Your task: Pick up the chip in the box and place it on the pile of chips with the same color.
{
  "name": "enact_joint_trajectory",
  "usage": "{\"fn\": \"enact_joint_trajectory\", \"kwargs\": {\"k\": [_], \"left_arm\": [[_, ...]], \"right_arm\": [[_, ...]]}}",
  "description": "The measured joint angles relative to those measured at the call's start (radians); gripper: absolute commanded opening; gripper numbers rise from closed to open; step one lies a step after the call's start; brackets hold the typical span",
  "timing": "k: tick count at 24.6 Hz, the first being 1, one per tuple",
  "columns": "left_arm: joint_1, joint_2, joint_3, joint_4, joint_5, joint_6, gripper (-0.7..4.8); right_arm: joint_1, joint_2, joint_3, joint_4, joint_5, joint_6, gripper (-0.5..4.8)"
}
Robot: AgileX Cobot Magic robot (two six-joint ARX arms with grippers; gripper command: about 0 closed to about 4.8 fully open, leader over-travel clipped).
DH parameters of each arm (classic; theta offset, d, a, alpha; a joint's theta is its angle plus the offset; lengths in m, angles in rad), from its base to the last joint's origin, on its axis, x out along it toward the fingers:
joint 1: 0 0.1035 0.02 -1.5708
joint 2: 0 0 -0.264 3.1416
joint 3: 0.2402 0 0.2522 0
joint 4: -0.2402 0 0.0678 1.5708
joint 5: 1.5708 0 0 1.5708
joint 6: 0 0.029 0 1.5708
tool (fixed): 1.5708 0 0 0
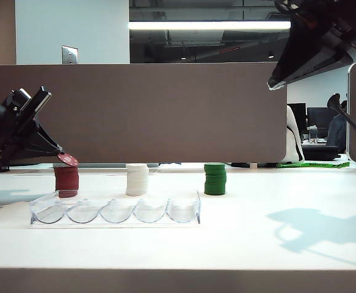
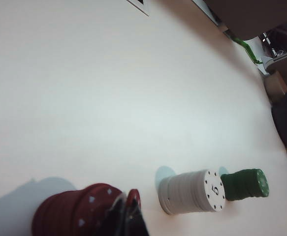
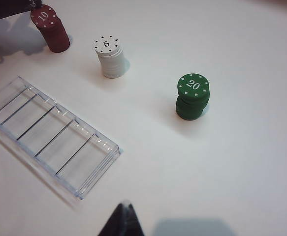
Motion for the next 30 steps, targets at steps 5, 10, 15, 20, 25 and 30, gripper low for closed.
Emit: {"fn": "enact_joint_trajectory", "kwargs": {"k": [5, 10, 15, 20, 25, 30], "left_arm": [[0.000, 0.000, 0.000, 0.000, -0.008, 0.000, -0.06], [0.000, 0.000, 0.000, 0.000, -0.034, 0.000, -0.05], [0.000, 0.000, 0.000, 0.000, -0.034, 0.000, -0.05], [0.000, 0.000, 0.000, 0.000, -0.034, 0.000, -0.03], [0.000, 0.000, 0.000, 0.000, -0.034, 0.000, 0.02], [0.000, 0.000, 0.000, 0.000, -0.034, 0.000, 0.33]], "right_arm": [[0.000, 0.000, 0.000, 0.035, -0.103, 0.000, -0.06], [0.000, 0.000, 0.000, 0.053, -0.106, 0.000, -0.06], [0.000, 0.000, 0.000, 0.053, -0.106, 0.000, -0.06], [0.000, 0.000, 0.000, 0.053, -0.106, 0.000, -0.06], [0.000, 0.000, 0.000, 0.053, -0.106, 0.000, -0.06], [0.000, 0.000, 0.000, 0.053, -0.106, 0.000, -0.06]]}}
